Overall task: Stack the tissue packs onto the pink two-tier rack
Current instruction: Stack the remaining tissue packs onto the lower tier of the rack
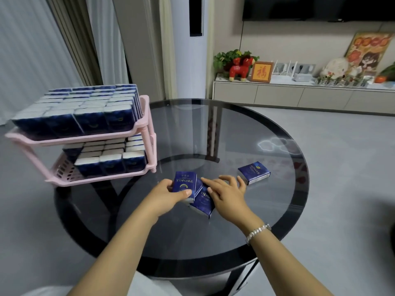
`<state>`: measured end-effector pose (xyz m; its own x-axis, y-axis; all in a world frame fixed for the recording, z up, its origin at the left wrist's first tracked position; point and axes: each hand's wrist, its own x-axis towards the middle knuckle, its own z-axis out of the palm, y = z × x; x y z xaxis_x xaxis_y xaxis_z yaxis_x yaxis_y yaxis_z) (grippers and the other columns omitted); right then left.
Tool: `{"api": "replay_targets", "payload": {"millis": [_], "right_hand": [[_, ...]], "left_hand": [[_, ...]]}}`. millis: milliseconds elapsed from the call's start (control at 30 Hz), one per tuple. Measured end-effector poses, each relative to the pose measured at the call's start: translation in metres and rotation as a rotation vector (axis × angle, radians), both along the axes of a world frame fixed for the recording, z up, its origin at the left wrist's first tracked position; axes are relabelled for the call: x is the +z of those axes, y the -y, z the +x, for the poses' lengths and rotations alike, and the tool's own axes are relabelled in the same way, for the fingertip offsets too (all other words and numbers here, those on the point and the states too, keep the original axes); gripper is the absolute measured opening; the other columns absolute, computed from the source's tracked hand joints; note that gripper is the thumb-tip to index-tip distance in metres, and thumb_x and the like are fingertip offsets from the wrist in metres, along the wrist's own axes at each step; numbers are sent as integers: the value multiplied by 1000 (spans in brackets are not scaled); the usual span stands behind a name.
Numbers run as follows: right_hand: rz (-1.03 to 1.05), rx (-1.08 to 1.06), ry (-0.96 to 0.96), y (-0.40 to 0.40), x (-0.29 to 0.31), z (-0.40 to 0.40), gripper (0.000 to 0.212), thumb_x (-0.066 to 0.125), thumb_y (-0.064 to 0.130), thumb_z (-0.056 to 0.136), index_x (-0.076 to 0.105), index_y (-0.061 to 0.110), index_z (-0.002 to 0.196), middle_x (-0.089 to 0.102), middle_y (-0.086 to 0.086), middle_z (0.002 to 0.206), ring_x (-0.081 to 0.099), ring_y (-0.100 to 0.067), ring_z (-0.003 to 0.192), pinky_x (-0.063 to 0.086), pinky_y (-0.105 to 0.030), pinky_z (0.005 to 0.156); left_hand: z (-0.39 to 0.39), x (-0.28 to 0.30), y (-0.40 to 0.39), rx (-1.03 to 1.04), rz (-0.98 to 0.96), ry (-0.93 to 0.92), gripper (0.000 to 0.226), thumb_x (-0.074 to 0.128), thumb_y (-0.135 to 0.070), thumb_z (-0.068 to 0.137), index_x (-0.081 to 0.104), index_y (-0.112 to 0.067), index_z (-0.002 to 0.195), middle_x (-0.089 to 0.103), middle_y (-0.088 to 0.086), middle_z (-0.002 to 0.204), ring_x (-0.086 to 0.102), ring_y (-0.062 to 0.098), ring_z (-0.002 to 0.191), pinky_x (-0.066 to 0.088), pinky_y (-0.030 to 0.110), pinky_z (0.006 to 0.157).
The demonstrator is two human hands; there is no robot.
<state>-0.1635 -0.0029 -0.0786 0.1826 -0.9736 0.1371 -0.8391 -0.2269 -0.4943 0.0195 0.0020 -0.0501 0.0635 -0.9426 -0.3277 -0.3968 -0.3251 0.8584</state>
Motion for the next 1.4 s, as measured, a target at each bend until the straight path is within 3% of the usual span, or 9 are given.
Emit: {"api": "replay_targets", "payload": {"millis": [300, 500, 633, 733, 833, 933, 1033, 1167, 1400], "right_hand": [[101, -8, 120, -9, 8, 17, 35, 35, 28, 100, 50, 39, 130, 56, 18, 125, 31, -9, 121, 6, -34, 108], [178, -96, -46, -6, 20, 38, 57, 46, 65, 84, 49, 30, 130, 49, 4, 126, 34, -22, 124, 18, -36, 104], [251, -90, -127, 2, 33, 53, 56, 58, 65, 75, 52, 31, 120, 49, 1, 120, 37, -23, 117, 25, -34, 94], [277, -80, 3, 4, 36, 58, 49, 69, 55, 73, 48, 31, 111, 53, 5, 102, 42, -21, 109, 25, -31, 85], [252, -105, 331, 3, 32, 61, 29, 74, 39, 75, 51, 41, 92, 59, 10, 76, 56, -16, 94, 38, -38, 95], [158, -124, 591, -3, 36, 60, 29, 72, 27, 79, 58, 47, 93, 69, 0, 84, 65, -18, 91, 48, -46, 93], [131, -76, 810, -12, 47, 59, 35, 66, 14, 85, 55, 31, 114, 69, -3, 99, 66, -16, 93, 54, -29, 81], [145, -23, 927, -24, 55, 60, 29, 66, 14, 85, 58, 19, 113, 71, -3, 95, 69, -17, 88, 56, -32, 79], [100, -50, 842, -29, 47, 71, 29, 69, 19, 84, 62, 23, 112, 67, 5, 93, 66, -2, 76, 54, -16, 63]], "left_hand": [[33, -2, -19, 181, -83, -285, 33, 67, -6, 85, 54, -13, 115, 65, 2, 103, 61, 13, 76, 46, 23, 60], [42, 9, -23, 361, -214, -499, 38, 66, -3, 86, 57, -24, 116, 65, 1, 100, 62, 19, 90, 52, 32, 80], [42, 9, -23, 451, -284, -626, 42, 69, -6, 84, 53, -13, 122, 65, 4, 110, 63, 15, 94, 49, 25, 78], [44, 11, -23, 528, -332, -669, 39, 71, -10, 83, 53, -12, 118, 65, 2, 104, 62, 12, 90, 49, 30, 90], [44, 13, -25, 570, -365, -679, 37, 72, -16, 83, 56, -11, 115, 66, 2, 105, 64, 10, 84, 52, 25, 75], [43, 13, -26, 554, -354, -668, 24, 73, -21, 82, 62, -15, 102, 69, -3, 93, 65, 9, 80, 52, 23, 68], [42, 10, -26, 538, -335, -629, 9, 72, -22, 83, 66, -22, 88, 70, -5, 87, 65, 11, 80, 52, 25, 75], [39, 5, -23, 485, -299, -635, 22, 70, -22, 85, 71, -13, 105, 73, 1, 93, 67, 14, 83, 55, 24, 72], [26, 10, -23, 313, -214, -873, 14, 58, -18, 93, 68, -13, 101, 70, 11, 104, 67, 22, 94, 54, 38, 88]]}}
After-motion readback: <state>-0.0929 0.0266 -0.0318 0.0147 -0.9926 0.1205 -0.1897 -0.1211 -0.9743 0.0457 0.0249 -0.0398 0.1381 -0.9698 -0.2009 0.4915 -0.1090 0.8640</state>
